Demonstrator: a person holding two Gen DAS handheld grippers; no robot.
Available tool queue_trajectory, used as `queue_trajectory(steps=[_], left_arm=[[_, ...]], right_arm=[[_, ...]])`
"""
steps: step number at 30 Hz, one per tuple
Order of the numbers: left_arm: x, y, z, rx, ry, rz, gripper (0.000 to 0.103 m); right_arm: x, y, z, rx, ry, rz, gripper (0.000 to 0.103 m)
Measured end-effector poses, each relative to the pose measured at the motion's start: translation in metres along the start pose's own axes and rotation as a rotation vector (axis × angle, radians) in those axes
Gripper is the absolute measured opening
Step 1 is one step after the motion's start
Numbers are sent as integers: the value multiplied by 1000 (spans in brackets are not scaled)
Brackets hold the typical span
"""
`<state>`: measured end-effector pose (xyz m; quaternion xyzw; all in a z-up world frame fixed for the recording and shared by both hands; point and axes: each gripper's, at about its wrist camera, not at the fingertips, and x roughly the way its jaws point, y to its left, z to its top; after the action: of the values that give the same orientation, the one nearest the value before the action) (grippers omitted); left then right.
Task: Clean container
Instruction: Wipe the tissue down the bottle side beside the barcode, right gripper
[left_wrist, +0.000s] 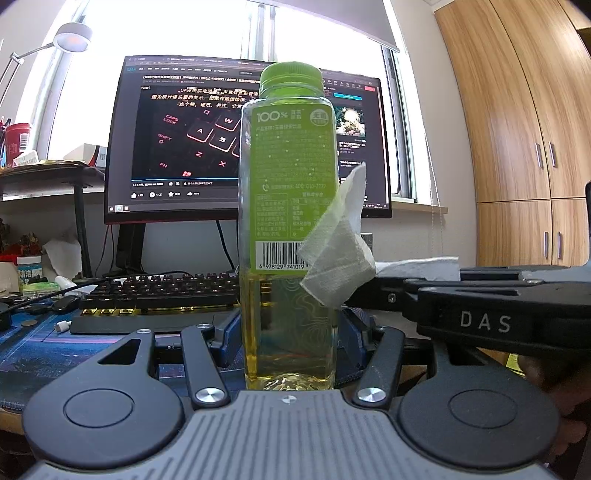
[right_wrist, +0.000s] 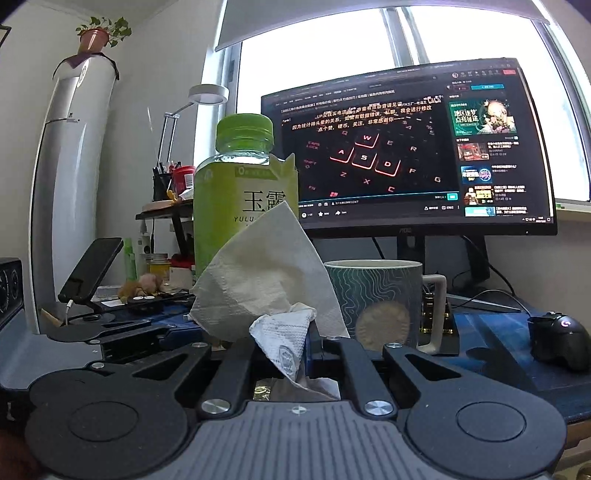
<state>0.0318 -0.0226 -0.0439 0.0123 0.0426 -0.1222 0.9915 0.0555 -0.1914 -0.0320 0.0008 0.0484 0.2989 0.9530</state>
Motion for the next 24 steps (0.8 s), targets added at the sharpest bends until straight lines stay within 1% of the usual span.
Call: queue_trajectory(steps=[3,11,13,20,24], left_arm=[[0,0,0,1,0,0,59],[0,0,0,1,2,-1,59],[0,0,1,3,2,-2,59],[0,0,1,4,3,-3,59],[1,0,1,6,3,-4,59]], right_arm=[[-3,3,3,-9,-11,2,8],[-16,14,16,-27,-81,28,8],[-15,13,16,-26,-82,27,8],[-4,2,6,5,-37,2,8],[-6,4,8,-4,-44,-2,8]])
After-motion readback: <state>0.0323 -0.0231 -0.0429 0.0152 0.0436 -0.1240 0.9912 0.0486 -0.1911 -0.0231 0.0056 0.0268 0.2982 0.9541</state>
